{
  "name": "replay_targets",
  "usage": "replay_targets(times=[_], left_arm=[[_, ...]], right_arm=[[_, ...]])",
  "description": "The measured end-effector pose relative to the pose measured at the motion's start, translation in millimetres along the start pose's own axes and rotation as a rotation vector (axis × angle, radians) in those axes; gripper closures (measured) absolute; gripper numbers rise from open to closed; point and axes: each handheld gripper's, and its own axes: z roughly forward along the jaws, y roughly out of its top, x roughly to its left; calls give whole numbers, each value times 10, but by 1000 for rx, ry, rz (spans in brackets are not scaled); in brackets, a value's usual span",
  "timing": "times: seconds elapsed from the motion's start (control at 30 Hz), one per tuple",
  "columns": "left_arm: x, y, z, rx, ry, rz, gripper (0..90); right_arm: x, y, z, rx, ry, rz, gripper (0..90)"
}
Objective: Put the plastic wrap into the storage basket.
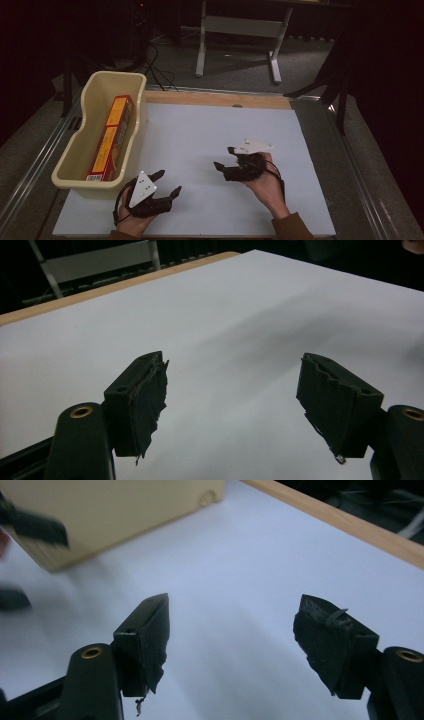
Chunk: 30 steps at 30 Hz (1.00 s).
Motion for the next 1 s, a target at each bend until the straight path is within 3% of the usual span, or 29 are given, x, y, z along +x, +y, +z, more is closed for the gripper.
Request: replay_targets(times=[0.13,0.23,0.53,0.67,1.0], left_arm=[[8,-5,7,4,5,-4,276],[5,-6,14,7,7,-1,276],[18,-5,39,17,15,9,276],[33,-15,66,25,26,6,276],[21,-33,120,50,39,15,276]], right_arm=[[-105,-354,-217,-13,-38,-11,289],[-146,-492,-287,-12,-54,-6,288],[-320,-996,-556,-57,-118,106,278],[-343,-1151,-666,-47,-149,117,260],[-360,-1272,-790,-77,-145,130,241]])
